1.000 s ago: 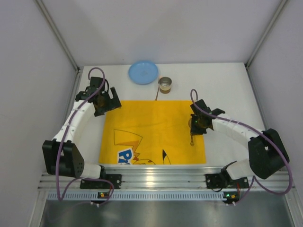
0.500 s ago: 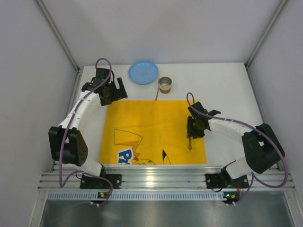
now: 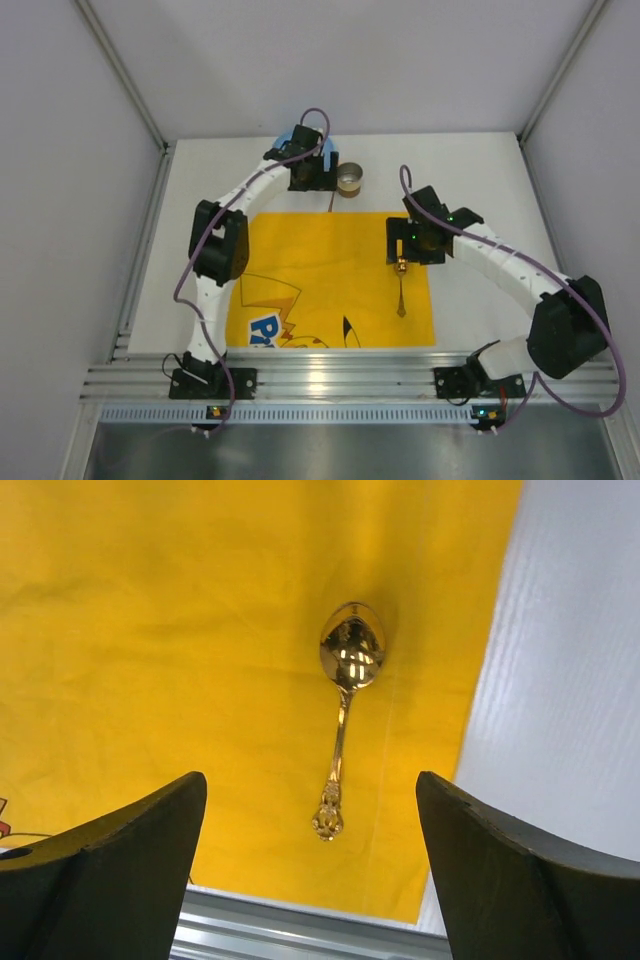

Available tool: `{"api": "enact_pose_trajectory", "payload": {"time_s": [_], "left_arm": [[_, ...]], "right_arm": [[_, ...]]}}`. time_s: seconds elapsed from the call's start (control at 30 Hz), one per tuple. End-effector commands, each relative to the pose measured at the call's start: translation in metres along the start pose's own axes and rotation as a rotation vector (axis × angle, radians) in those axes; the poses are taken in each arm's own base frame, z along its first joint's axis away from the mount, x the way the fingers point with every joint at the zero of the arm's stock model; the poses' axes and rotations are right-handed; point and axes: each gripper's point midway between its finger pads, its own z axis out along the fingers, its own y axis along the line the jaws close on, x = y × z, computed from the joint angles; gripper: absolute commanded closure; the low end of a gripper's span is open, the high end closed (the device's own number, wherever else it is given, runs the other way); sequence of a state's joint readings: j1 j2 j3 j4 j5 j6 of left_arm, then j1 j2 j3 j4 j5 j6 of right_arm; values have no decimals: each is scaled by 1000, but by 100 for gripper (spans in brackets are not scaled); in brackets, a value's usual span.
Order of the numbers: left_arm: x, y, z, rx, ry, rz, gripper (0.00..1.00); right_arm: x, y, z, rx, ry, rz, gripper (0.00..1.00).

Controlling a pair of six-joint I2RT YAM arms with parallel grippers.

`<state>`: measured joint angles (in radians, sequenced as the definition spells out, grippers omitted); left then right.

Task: Set the dinner table for one person

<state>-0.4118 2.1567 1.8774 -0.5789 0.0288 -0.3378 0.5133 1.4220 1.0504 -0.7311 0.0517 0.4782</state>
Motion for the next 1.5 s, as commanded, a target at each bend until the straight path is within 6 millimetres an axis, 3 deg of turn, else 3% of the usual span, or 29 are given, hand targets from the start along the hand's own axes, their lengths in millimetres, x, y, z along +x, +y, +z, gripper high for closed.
{"api": "enact_pose_trajectory", "payload": {"time_s": [0.0, 0.07, 0.1, 0.2, 0.4, 0.53, 0.6, 0.63, 0.67, 0.73, 0.8, 0.87, 0.9, 1.0, 1.1, 1.13, 1.23, 1.27, 1.33, 1.37, 1.43, 1.47], "left_arm": [[-25, -9, 27, 6, -55, 58, 4], [-32, -17, 38, 16, -67, 66, 5], [-23, -17, 53, 12, -43, 65, 6], [-23, -19, 69, -22, -62, 60, 8], [-7, -19, 90, -82, -56, 87, 14], [-2, -19, 100, -123, -56, 128, 28], [6, -14, 110, -154, -37, 148, 43], [2, -14, 109, -167, -42, 162, 56], [11, -10, 118, -189, -18, 174, 73], [10, -3, 117, -237, -13, 184, 80], [21, 6, 126, -263, 14, 187, 80], [28, 12, 129, -259, 41, 175, 89], [33, 15, 133, -260, 54, 170, 100], [28, 7, 132, -198, 54, 156, 100], [-11, -20, 107, -99, -43, 147, 100], [-37, -33, 84, -65, -109, 137, 100], [-82, -54, 42, -4, -234, 134, 100], [-106, -61, 14, 15, -300, 131, 100], [-134, -66, -19, 30, -388, 136, 100], [-154, -71, -51, 45, -455, 133, 100], [-175, -64, -79, 32, -524, 122, 100], [-188, -64, -108, 37, -573, 118, 100]], "right_arm": [[-6, -16, -28, 29, -33, 3, 14], [-1, -26, -34, 40, -30, 21, 14], [0, -28, -38, 39, -35, 26, 14], [8, -40, -42, 54, -19, 28, 14], [8, -55, -44, 82, 11, 38, 15], [3, -54, -46, 81, 18, 39, 15], [3, -53, -44, 80, 28, 42, 16], [2, -53, -44, 78, 27, 41, 16], [2, -52, -44, 76, 30, 44, 16], [2, -53, -44, 79, 30, 45, 16], [1, -55, -45, 82, 29, 52, 16], [3, -56, -45, 86, 34, 56, 16], [3, -56, -45, 85, 33, 56, 16], [1, -58, -48, 90, 22, 60, 16], [-3, -60, -50, 97, 1, 59, 16], [-6, -59, -51, 92, -10, 59, 16], [-17, -55, -53, 78, -53, 68, 15], [-21, -54, -54, 77, -66, 71, 15], [-34, -49, -56, 64, -97, 79, 15], [-38, -47, -56, 60, -106, 81, 15], [-52, -42, -56, 46, -128, 86, 15], [-56, -40, -52, 47, -126, 86, 15]]}}
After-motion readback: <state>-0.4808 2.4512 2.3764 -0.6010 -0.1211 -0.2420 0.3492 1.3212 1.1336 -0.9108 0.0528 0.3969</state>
